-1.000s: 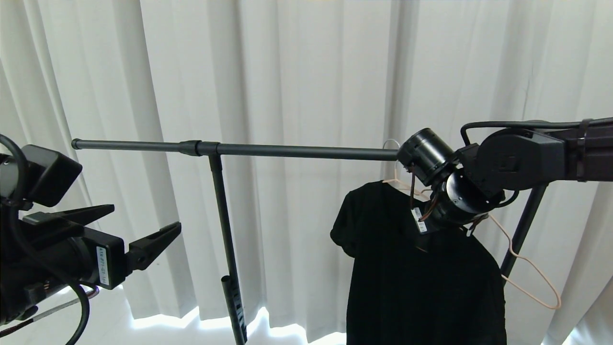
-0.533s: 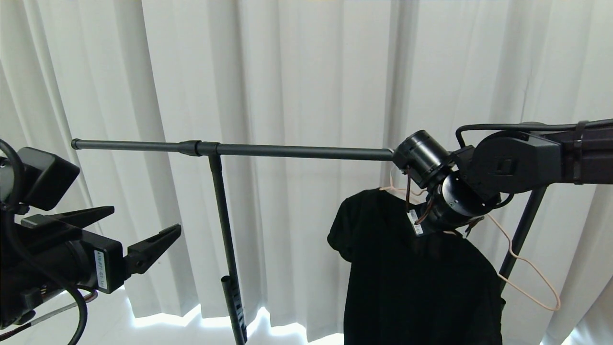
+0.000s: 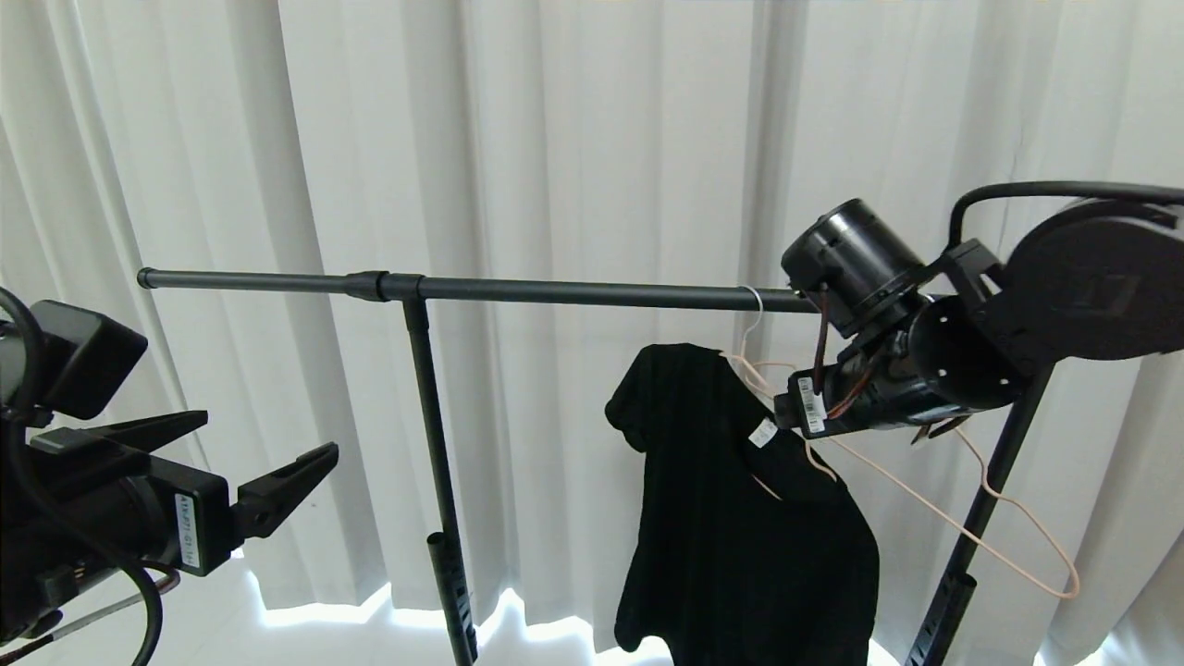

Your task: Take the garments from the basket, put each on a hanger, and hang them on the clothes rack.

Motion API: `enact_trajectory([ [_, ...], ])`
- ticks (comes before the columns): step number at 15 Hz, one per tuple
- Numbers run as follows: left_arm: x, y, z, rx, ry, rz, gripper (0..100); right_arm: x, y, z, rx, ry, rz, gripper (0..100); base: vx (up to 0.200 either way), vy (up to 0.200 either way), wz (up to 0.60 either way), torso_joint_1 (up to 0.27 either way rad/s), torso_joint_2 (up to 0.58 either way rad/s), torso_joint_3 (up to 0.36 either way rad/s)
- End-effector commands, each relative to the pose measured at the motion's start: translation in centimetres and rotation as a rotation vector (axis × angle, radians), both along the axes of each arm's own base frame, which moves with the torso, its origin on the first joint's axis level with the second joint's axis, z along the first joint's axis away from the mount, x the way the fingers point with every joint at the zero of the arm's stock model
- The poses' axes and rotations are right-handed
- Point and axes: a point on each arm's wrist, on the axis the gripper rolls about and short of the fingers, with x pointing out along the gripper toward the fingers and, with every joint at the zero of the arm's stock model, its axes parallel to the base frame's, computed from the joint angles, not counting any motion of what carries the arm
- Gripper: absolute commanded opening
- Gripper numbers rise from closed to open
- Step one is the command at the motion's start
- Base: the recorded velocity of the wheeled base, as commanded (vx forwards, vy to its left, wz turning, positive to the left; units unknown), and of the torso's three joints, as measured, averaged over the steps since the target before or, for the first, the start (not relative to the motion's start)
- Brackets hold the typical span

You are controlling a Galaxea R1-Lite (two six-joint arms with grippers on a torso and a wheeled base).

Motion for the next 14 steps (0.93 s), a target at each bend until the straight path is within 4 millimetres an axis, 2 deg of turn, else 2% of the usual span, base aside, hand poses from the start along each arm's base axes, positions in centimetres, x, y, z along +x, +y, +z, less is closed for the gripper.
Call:
enact_trajectory([
  [1, 0.2, 0.9, -0.1, 0.0, 0.004, 0.066, 100, -3.0, -2.3, 3.3, 0.062, -0.074, 0.023, 100, 0.0, 0.0, 0.0, 0.0, 0.0, 0.0],
  [3, 0.3, 1.8, -0.1, -0.001, 0.003, 0.131, 100, -4.8, -5.0, 3.4, -0.036, -0.109, -0.011, 100, 0.0, 0.0, 0.0, 0.0, 0.0, 0.0],
  [5, 0.3, 2.3, -0.1, 0.0, 0.0, 0.164, 100, -6.6, -8.8, 2.1, -0.202, -0.119, -0.076, 100, 0.0, 0.0, 0.0, 0.0, 0.0, 0.0],
  [7, -0.2, 2.4, 0.2, -0.004, -0.023, 0.169, 100, -9.1, -11.4, 1.0, -0.245, -0.125, -0.074, 100, -0.1, 0.0, 0.0, -0.001, 0.0, 0.001],
  [9, -0.5, 2.4, 0.3, -0.002, -0.034, 0.175, 100, -10.4, -12.8, 0.6, -0.242, -0.165, -0.078, 100, -0.2, 0.0, 0.0, 0.012, 0.01, -0.002],
  [12, -0.6, 3.0, 0.7, 0.001, -0.051, 0.221, 100, -12.2, -15.6, 1.4, -0.28, -0.241, -0.11, 100, -0.2, 0.0, 0.0, -0.011, 0.0, 0.009],
  [14, -0.8, 3.1, 1.1, 0.039, -0.071, 0.212, 100, -13.5, -16.8, 1.2, -0.286, -0.272, -0.122, 100, -0.2, 0.0, 0.0, -0.002, 0.0, -0.002],
])
